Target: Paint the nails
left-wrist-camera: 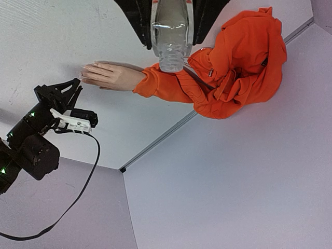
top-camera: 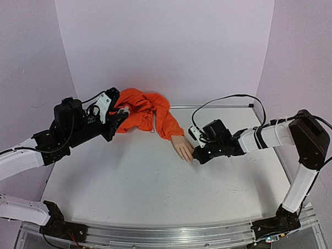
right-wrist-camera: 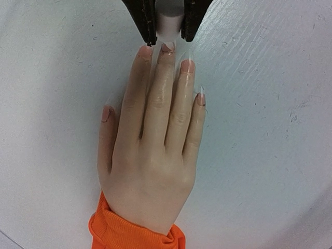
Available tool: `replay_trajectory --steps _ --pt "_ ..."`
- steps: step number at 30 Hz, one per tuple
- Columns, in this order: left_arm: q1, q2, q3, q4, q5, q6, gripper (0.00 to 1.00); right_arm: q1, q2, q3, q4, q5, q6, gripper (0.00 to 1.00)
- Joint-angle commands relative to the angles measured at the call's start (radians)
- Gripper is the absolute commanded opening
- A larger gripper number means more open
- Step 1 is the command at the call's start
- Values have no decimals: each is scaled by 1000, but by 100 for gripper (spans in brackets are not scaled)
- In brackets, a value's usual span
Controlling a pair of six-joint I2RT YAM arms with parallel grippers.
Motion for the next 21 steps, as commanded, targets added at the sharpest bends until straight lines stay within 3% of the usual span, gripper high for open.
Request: replay_trajectory --steps 1,21 --pt "4 -18 10 61 4 -5 0 -4 7 34 8 14 1 0" --pt "4 -15 15 60 9 -8 0 -6 -5 -5 -30 -12 13 0"
